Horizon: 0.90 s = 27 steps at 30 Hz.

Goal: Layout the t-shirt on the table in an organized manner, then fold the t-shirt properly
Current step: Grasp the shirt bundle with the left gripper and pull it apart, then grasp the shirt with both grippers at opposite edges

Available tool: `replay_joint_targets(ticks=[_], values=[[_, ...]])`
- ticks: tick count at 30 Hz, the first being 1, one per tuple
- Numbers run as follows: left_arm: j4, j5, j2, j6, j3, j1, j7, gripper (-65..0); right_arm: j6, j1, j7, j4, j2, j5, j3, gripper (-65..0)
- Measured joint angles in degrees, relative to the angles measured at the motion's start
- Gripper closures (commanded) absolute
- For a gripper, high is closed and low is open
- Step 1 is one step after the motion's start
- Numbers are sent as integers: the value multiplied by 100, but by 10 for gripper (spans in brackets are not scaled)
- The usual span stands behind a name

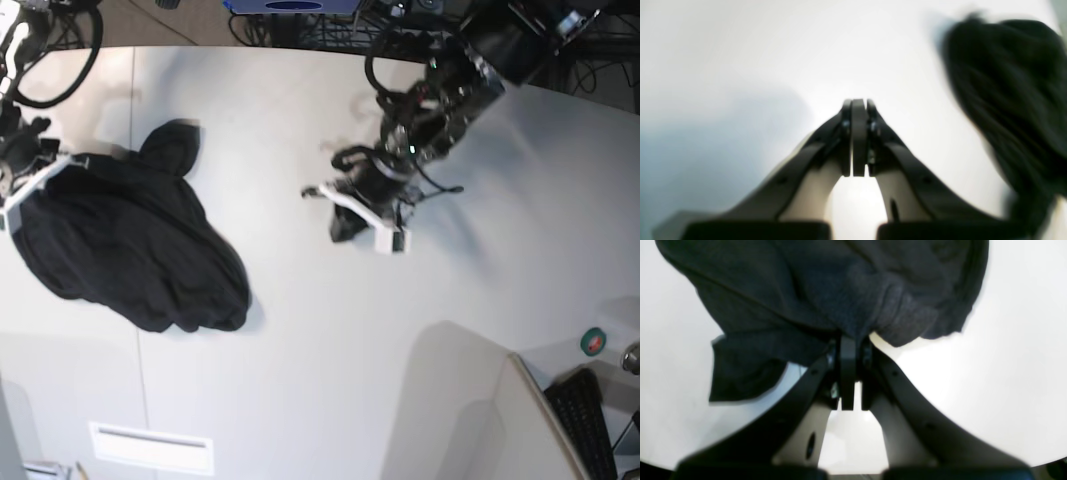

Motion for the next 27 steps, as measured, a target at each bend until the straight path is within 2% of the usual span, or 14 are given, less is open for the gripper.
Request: replay_joint_targets(ticks=[3,6,7,11,14,16,22,25,26,27], values=[[546,487,-144,-144,-205,734,11,0,-9,70,24,2,74,-9,57,0],[776,658,-354,90,-964,1515,33,0,-11,11,-42,59,146,-4,92,0],[890,678,-431,59,-1196,1749,31,0,-7,26,-52,59,208,-11,85,0],[1292,697,-389,0,-1818,2306,0,-13,-17,365,-35,61,407,-2,120,0],[1493,697,-385,-90,-2133,2557,-2,-120,-17,566,4,63,612,-4,122,0],[1539,691,-446,24,-2332,2627,13,-186,-17,743,4,-83,715,4,144,0],[1641,697,-417,-28,-2424,2575,-2,-372,-11,1869,24,-2044,984,-11,140,0],[1639,695,-442,-17,-2428,2610,-2,-456,-72,2168,57,-2983,1189,-31,153,-303],[1631,695,-435,-7,-2428,2610,0,-477,-42,2146,44,-3014,1185,0,247,-374],[1622,695,-431,-9,-2426,2610,0,-490,-17,2098,31,-2931,1145,11,411,-392]])
